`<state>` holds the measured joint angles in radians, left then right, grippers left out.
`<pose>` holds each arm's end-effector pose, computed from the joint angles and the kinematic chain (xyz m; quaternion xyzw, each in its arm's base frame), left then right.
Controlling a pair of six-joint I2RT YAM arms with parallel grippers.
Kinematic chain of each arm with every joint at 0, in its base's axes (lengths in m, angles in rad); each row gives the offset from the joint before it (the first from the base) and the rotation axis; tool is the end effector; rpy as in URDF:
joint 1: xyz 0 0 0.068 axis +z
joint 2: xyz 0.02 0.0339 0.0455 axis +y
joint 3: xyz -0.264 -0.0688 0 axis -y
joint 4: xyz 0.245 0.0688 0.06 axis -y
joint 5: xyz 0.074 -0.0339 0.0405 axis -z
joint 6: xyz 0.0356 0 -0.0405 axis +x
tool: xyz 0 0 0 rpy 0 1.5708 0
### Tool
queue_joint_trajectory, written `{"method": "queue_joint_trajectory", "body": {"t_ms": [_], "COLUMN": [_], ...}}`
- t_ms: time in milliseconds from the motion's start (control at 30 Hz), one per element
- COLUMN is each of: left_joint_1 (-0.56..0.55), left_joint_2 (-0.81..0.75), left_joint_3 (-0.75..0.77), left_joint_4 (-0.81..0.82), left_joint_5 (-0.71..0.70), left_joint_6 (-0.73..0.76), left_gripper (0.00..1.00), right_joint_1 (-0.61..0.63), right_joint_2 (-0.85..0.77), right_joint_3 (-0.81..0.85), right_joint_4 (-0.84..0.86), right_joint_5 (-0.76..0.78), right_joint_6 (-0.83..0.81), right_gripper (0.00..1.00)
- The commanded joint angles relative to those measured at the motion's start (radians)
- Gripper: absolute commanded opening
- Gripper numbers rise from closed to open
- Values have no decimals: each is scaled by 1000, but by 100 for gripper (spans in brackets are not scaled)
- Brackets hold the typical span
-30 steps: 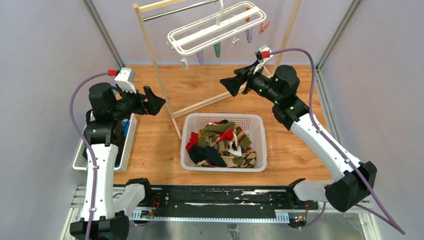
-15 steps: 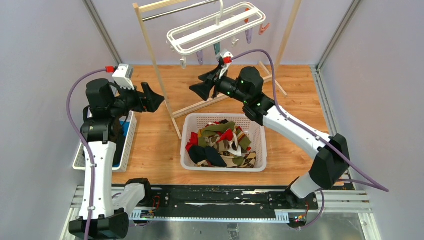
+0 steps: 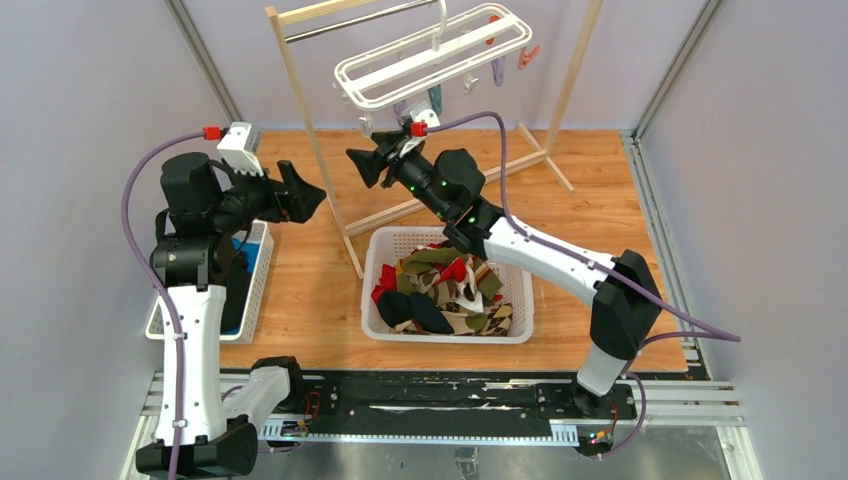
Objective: Clip the socks to the hanger
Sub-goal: Open the clamp at the hanger.
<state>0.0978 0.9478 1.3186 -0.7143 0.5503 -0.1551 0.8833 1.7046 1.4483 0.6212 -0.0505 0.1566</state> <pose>0.1718 -0.0018 0.4375 0.0560 0.8003 -0.2379 0.5476 0.2587 0.3178 0.4102 -0.2209 0.5225 0.4215 0.7075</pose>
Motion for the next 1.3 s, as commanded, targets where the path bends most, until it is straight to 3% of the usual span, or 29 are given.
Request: {"method": "queue_joint_trajectory", "body": {"t_ms": [0, 300, 567, 733, 967, 1033, 1267], "left_joint_1": [6, 6, 6, 6, 6, 6, 6], "left_joint_2": [10, 35, 23, 22, 23, 20, 10], "left_joint_3": [52, 109, 112, 113, 110, 110, 112], "left_joint_4": [-52, -79, -80, -78, -76, -76, -75], "left_joint_5": [23, 50, 64, 62, 64, 64, 66], "left_joint_6": [-3, -10, -14, -14, -20, -19, -18], "left_gripper": [95, 98, 99, 99, 100, 100, 100], "right_joint_1": [51, 79, 88, 109, 131, 131, 121], "right_joint_2": [15, 101, 154, 146, 139, 136, 88], "right_joint_3": [20, 109, 162, 142, 103, 97, 39], "right_joint_4": [136, 174, 203, 250, 302, 305, 313], "right_joint_5": [298, 463, 484, 492, 510, 517, 511], "right_joint_6": [-146, -274, -340, -393, -420, -417, -369], "right_gripper": [57, 57, 55, 47, 46, 42, 15]}}
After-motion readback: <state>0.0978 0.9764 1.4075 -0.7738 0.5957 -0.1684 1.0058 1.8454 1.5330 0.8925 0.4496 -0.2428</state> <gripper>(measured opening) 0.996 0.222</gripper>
